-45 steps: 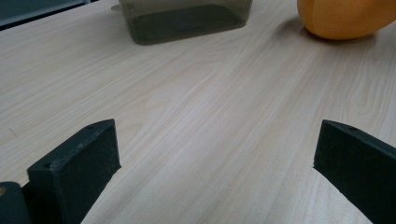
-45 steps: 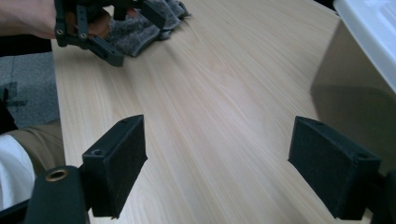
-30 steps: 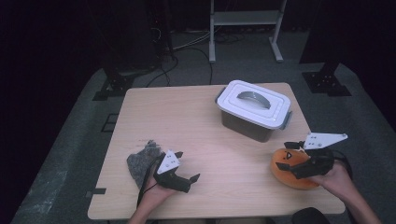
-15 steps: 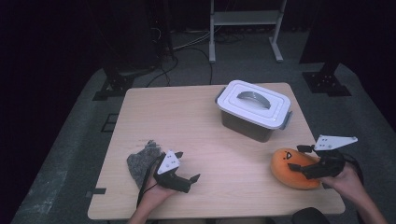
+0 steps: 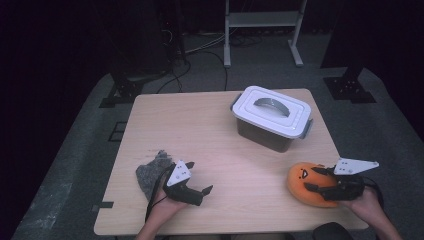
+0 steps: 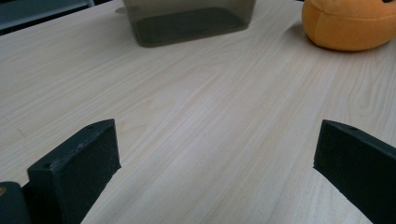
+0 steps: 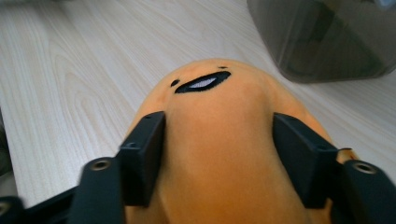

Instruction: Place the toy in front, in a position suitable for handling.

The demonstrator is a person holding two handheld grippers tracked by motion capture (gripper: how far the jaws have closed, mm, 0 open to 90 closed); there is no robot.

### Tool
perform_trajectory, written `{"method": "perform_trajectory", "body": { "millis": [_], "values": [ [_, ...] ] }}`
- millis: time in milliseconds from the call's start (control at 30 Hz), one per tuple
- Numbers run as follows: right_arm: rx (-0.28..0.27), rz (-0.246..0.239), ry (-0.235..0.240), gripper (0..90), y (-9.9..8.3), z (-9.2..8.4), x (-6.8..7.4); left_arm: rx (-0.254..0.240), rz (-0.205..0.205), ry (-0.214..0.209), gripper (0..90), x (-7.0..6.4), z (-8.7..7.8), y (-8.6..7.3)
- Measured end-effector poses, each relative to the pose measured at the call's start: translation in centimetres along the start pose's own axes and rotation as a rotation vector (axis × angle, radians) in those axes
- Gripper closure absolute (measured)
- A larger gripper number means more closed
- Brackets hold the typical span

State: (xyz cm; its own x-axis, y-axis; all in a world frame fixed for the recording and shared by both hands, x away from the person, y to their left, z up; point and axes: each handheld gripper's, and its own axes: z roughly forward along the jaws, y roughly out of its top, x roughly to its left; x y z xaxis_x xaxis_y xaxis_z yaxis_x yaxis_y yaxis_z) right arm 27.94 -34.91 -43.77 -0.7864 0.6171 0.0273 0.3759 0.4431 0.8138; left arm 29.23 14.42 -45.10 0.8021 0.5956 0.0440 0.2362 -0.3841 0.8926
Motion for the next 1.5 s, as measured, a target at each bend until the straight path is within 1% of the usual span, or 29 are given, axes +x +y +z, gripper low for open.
{"method": "perform_trajectory", "body": {
  "millis": [33, 67, 133, 167, 200, 233, 267, 333, 367, 433, 467, 500, 567, 667, 700, 733, 800, 833, 867, 900, 933, 1000, 1133, 1200, 1233, 1267, 1333, 1500],
  "values": [
    [0.003, -0.004, -0.003, 43.8, -0.1, -0.1, 0.2, 0.000, -0.001, 0.003, 0.0, 0.1, -0.1, 0.0],
    [0.003, -0.004, -0.003, 43.8, -0.1, -0.1, 0.2, 0.000, -0.001, 0.003, 0.0, 0.1, -0.1, 0.0],
    [0.001, -0.008, -0.008, 48.7, -0.1, -0.2, 0.3, -0.001, -0.004, 0.009, 0.0, 0.2, -0.2, 0.0],
    [-0.006, -0.004, -0.009, 51.7, -0.1, -0.2, 0.4, -0.003, -0.006, 0.009, 0.0, 0.2, -0.3, 0.0],
    [-0.006, -0.004, -0.009, 51.7, -0.1, -0.2, 0.4, -0.006, -0.007, 0.011, 0.0, 0.3, -0.3, 0.0],
    [-0.007, 0.008, -0.007, 53.1, 0.0, -0.3, 0.5, -0.006, -0.009, 0.013, 0.0, 0.3, -0.4, 0.0],
    [-0.009, 0.009, -0.004, 55.0, 0.1, -0.3, 0.5, -0.006, -0.010, 0.014, 0.0, 0.4, -0.4, 0.0],
    [0.000, -0.016, -0.012, 57.4, 0.5, -0.5, 0.6, -0.009, -0.011, 0.017, 0.0, 0.4, -0.5, 0.0],
    [0.004, -0.018, -0.008, 58.6, 0.7, -0.7, 0.6, -0.009, -0.010, 0.018, 0.0, 0.4, -0.5, 0.0],
    [0.012, -0.024, 0.006, 60.1, 1.3, -1.0, 0.4, -0.010, -0.007, 0.022, 0.0, 0.6, -0.7, 0.0],
    [0.012, -0.024, 0.006, 60.1, 1.3, -1.0, 0.4, -0.010, -0.007, 0.022, 0.0, 0.6, -0.7, 0.0],
    [0.010, -0.018, 0.012, 60.2, 1.5, -1.0, 0.4, -0.010, -0.007, 0.025, 0.0, 0.7, -0.8, 0.0],
    [0.011, -0.030, 0.022, 60.2, 2.1, -1.0, 0.6, -0.013, -0.012, 0.030, 0.0, 0.9, -0.9, 0.0],
    [-0.014, -0.050, 0.046, 60.2, 3.2, -0.8, 1.1, -0.017, -0.016, 0.040, 0.0, 1.3, -1.2, -0.1],
    [-0.036, -0.071, 0.065, 60.1, 4.1, -0.6, 1.7, -0.017, -0.017, 0.043, 0.0, 1.4, -1.3, -0.1],
    [-0.036, -0.071, 0.065, 60.1, 4.1, -0.6, 1.7, -0.019, -0.021, 0.046, 0.0, 1.4, -1.4, -0.1],
    [-0.055, -0.093, 0.089, 60.1, 5.2, -0.2, 2.3, -0.020, -0.021, 0.051, 0.0, 1.6, -1.6, -0.1],
    [-0.076, -0.114, 0.116, 60.0, 6.3, 0.4, 2.9, -0.023, -0.023, 0.054, 0.0, 1.7, -1.7, -0.1],
    [-0.076, -0.114, 0.116, 60.0, 6.3, 0.4, 2.9, -0.024, -0.025, 0.054, 0.0, 1.8, -1.8, -0.1],
    [-0.091, -0.145, 0.143, 59.9, 7.5, 0.9, 3.6, -0.026, -0.026, 0.058, 0.0, 1.9, -1.9, -0.1],
    [-0.091, -0.145, 0.143, 59.9, 7.5, 0.9, 3.6, -0.025, -0.025, 0.062, 0.0, 2.0, -2.0, -0.1],
    [-0.105, -0.173, 0.166, 59.9, 8.7, 1.5, 4.3, -0.030, -0.033, 0.068, 0.0, 2.3, -2.3, -0.2],
    [-0.113, -0.220, 0.208, 59.7, 10.7, 2.7, 5.7, -0.034, -0.043, 0.082, 0.0, 2.9, -2.8, -0.3],
    [-0.118, -0.240, 0.227, 59.7, 11.5, 3.4, 6.3, -0.039, -0.052, 0.087, 0.0, 3.1, -3.0, -0.4],
    [-0.115, -0.257, 0.247, 59.7, 12.2, 4.1, 6.8, -0.040, -0.054, 0.092, 0.0, 3.2, -3.0, -0.4],
    [-0.115, -0.257, 0.247, 59.7, 12.2, 4.1, 6.8, -0.038, -0.056, 0.095, 0.0, 3.4, -3.1, -0.4],
    [-0.111, -0.269, 0.262, 59.7, 12.7, 4.9, 7.2, -0.041, -0.063, 0.101, 0.0, 3.5, -3.3, -0.5],
    [-0.099, -0.290, 0.299, 59.7, 13.4, 6.9, 8.0, -0.043, -0.066, 0.109, 0.0, 3.9, -3.5, -0.6]
  ]
}}
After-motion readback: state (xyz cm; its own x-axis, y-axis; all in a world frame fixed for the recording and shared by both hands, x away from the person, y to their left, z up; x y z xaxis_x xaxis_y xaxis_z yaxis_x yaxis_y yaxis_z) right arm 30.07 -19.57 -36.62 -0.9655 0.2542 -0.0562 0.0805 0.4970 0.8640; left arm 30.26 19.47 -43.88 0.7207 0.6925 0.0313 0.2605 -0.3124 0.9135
